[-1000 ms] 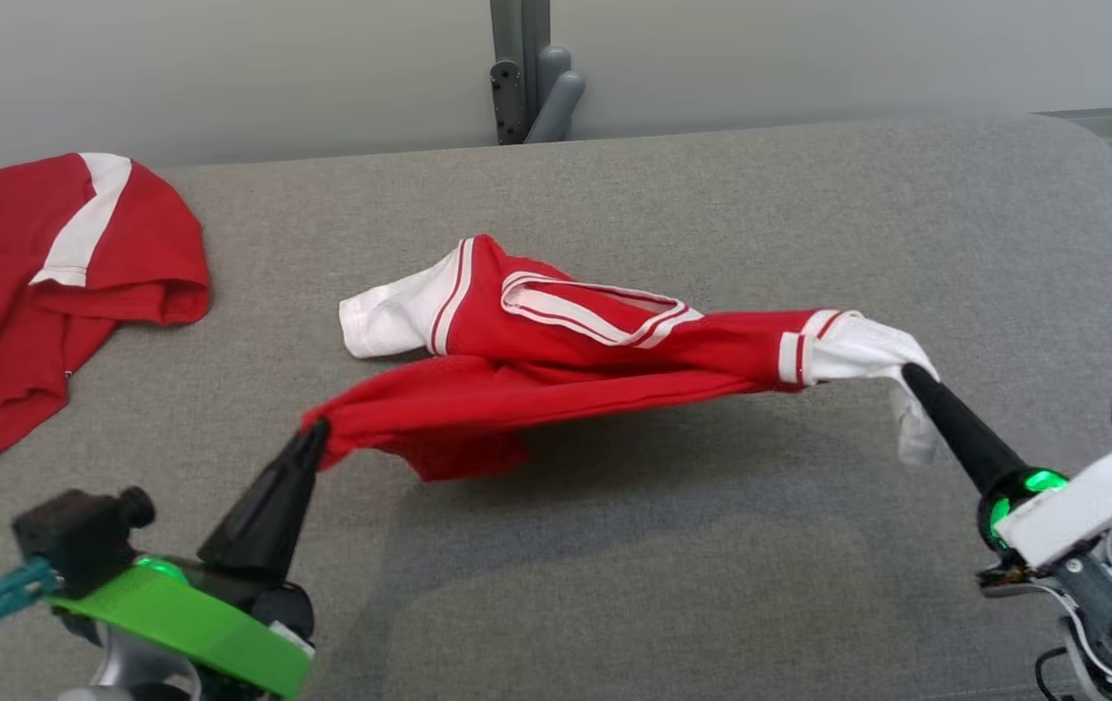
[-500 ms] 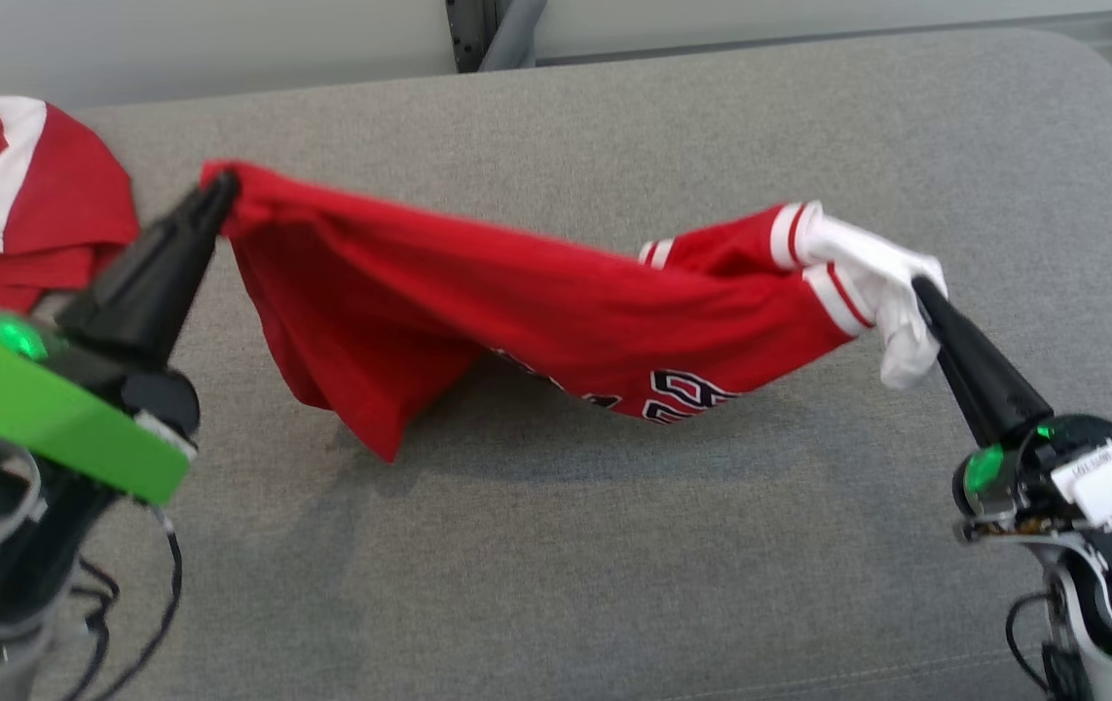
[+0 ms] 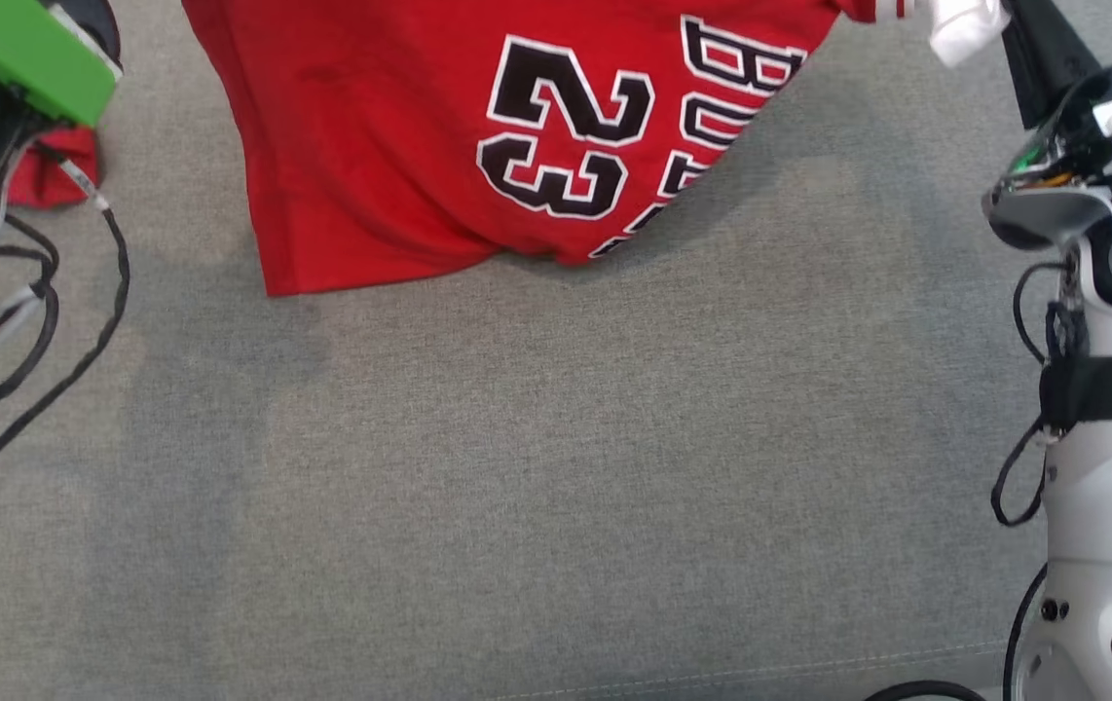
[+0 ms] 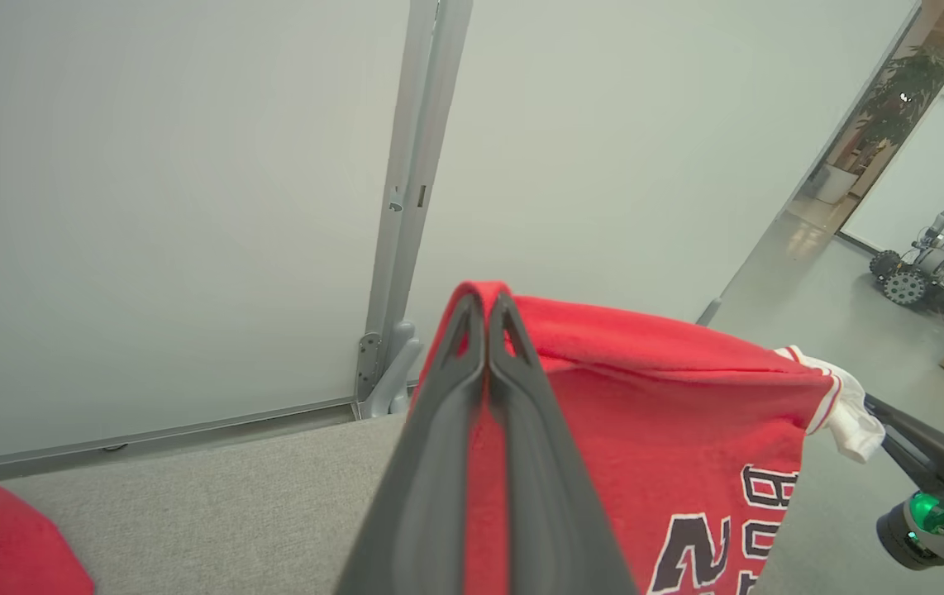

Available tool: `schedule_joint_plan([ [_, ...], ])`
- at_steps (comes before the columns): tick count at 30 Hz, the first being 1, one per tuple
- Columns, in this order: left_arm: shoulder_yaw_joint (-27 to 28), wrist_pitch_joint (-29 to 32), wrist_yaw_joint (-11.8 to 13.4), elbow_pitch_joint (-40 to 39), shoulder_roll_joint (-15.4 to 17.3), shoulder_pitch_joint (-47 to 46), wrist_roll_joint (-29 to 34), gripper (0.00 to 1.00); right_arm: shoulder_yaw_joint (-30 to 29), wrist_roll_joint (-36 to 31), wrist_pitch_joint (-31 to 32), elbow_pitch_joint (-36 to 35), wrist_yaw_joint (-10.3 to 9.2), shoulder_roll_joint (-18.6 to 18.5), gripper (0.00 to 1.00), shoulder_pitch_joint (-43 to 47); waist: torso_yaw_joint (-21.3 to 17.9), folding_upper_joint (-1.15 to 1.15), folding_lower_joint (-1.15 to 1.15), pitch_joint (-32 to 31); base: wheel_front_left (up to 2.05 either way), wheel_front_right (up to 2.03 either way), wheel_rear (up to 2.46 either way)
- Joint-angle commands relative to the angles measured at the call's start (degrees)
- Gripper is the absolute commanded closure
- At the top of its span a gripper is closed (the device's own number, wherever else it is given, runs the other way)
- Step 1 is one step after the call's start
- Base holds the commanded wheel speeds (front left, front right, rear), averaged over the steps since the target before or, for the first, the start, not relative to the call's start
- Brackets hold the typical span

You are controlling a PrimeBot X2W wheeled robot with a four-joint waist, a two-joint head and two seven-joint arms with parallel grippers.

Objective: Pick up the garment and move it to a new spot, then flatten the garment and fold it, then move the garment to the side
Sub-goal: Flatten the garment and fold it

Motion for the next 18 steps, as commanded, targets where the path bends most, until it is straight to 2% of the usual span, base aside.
schedule_joint_plan([
  [1, 0.26, -0.58, -0.16, 1.14, -0.06, -1.74, 0.9, 1.0, -0.64, -0.32, -0.68, 1.09, 0.02, -0.41, 1.0, -1.53, 1.2, 0.0, -0.01, 2.41, 0.0, 0.0, 0.0],
  [7, -1.52, -3.53, -1.3, 11.36, -0.05, -11.34, 5.66, 1.0, -1.04, -2.35, -4.25, 13.43, 0.01, -0.44, 1.0, -16.59, 1.32, 0.0, -0.01, 6.89, 0.0, 0.0, 0.0],
  [11, -2.22, -8.6, -1.87, 18.91, -0.28, -20.25, 10.04, 1.0, 0.87, -3.96, -12.78, 27.45, 0.02, -0.51, 1.0, -33.11, 0.09, 0.0, -0.01, 9.86, 0.0, 0.0, 0.0],
  [14, -2.8, -15.39, -2.42, 23.61, -1.17, -28.32, 13.49, 1.0, 2.96, -1.9, -21.81, 38.04, 0.02, -0.62, 1.0, -47.68, -0.74, 0.0, -0.01, 12.32, 0.0, 0.0, 0.0],
  [15, -3.01, -21.56, -2.95, 26.37, -2.33, -33.48, 15.41, 1.0, 5.03, 1.73, -26.65, 42.59, 0.02, -0.55, 1.0, -55.91, -1.13, 0.0, -0.01, 13.7, 0.0, 0.0, 0.0],
  [18, -5.43, -30.23, -3.72, 29.61, -3.99, -38.1, 17.68, 1.0, 8.26, 6.86, -32.26, 45.32, 0.01, -0.43, 1.0, -62.76, -1.59, 0.0, -0.01, 15.31, 0.0, 0.0, 0.0],
])
